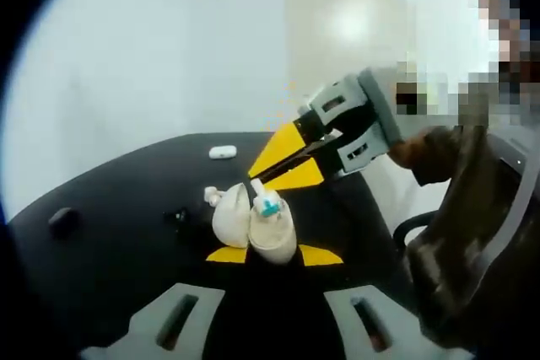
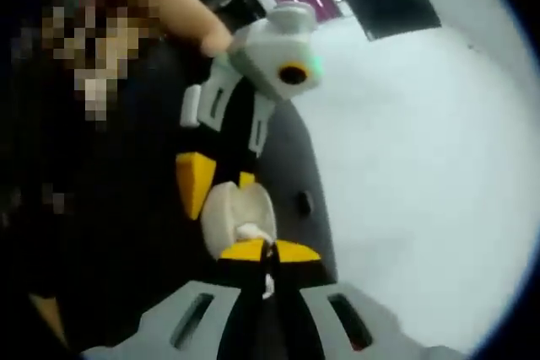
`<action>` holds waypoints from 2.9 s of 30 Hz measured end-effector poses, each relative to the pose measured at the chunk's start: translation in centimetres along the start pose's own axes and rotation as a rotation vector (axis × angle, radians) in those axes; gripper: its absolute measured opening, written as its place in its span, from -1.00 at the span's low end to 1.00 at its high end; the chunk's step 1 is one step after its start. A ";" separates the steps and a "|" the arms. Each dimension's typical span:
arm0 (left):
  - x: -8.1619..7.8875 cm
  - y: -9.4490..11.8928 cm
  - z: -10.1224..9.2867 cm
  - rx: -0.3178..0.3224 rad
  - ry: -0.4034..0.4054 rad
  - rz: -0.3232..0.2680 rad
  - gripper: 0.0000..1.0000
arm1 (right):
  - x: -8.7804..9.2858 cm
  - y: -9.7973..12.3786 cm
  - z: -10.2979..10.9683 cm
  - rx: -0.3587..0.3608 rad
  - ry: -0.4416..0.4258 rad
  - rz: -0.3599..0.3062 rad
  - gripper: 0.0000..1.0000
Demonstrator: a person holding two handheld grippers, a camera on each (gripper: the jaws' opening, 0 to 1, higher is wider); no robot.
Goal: Pick up three earphones and place each one into its charging case using tactile feedback, ensure that each earphone is properly inserted and securely positioned inside the case.
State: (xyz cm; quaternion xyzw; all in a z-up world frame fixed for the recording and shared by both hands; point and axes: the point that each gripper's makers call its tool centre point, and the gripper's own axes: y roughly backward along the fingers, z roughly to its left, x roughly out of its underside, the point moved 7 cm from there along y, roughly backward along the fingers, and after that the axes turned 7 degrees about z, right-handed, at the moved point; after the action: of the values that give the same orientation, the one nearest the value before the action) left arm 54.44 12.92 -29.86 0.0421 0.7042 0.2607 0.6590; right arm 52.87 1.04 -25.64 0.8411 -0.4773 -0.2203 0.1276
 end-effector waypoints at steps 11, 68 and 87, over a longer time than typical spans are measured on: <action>0.0 -0.1 -0.1 0.001 0.003 0.001 -0.66 | -0.1 0.4 -0.2 -0.022 -0.053 -0.037 -0.88; -0.6 0.6 0.2 0.055 0.080 -0.064 -0.54 | 3.9 -2.3 1.6 -0.652 -0.950 -0.552 -0.59; -0.4 0.4 -0.1 0.055 0.076 -0.025 -0.66 | 3.9 -2.0 1.6 -0.661 -0.950 -0.559 -0.57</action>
State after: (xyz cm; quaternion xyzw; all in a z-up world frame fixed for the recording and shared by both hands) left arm 54.30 13.06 -29.34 0.0413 0.7360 0.2346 0.6337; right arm 55.30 -1.28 -28.89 0.6608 -0.1516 -0.7292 0.0925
